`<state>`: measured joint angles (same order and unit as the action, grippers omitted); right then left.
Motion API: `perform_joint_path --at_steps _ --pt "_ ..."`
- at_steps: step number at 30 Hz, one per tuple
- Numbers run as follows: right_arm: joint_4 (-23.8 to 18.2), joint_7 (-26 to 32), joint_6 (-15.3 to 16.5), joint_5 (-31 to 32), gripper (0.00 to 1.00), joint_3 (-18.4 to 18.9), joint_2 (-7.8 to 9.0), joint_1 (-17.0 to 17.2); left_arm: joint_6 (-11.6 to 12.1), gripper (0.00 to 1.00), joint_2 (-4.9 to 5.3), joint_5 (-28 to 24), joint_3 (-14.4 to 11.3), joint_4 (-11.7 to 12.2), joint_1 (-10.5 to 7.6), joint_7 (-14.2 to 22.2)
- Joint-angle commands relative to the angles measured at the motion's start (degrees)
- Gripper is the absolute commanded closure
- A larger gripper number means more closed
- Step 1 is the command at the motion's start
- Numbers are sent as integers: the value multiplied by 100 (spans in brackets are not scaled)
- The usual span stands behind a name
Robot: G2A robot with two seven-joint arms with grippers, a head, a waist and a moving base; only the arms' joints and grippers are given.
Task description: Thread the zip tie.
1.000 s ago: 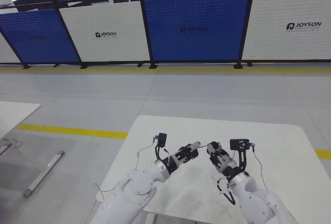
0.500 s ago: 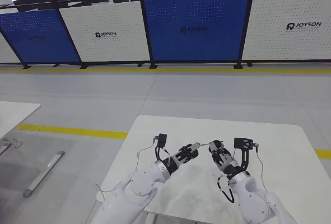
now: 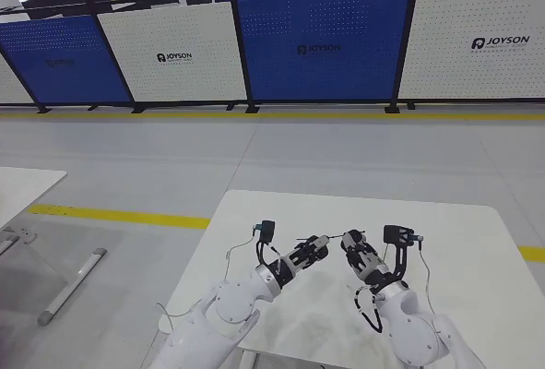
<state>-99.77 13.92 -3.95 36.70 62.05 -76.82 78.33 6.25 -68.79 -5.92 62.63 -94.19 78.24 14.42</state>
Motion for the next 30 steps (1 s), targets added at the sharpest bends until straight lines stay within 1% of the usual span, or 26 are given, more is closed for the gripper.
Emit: perform_joint_path --at_steps 1,10,13,14,15,23,25,30 --pt "-5 9 9 17 100 -1 -1 0 5 79 -2 -6 -5 -1 -5 1" --pt "-52 70 60 142 100 -5 1 14 7 80 -7 -36 7 -9 -15 -5" --pt "-69 86 87 180 100 -15 1 19 -1 82 -7 -44 19 -10 -20 -9" --pt "-73 90 98 188 100 -17 1 21 -3 83 -8 -45 22 -9 -21 -9" --pt "-76 95 113 199 100 -19 1 23 -4 87 -8 -45 25 -9 -22 -11" --pt "-82 123 179 227 100 -11 1 35 -3 94 -11 -61 38 -4 -24 -23" --pt "-77 128 185 232 100 -6 1 36 -7 98 -12 -63 41 -2 -27 -21" --pt "-64 149 205 258 100 7 1 29 -5 100 -14 -67 43 7 -37 -12"
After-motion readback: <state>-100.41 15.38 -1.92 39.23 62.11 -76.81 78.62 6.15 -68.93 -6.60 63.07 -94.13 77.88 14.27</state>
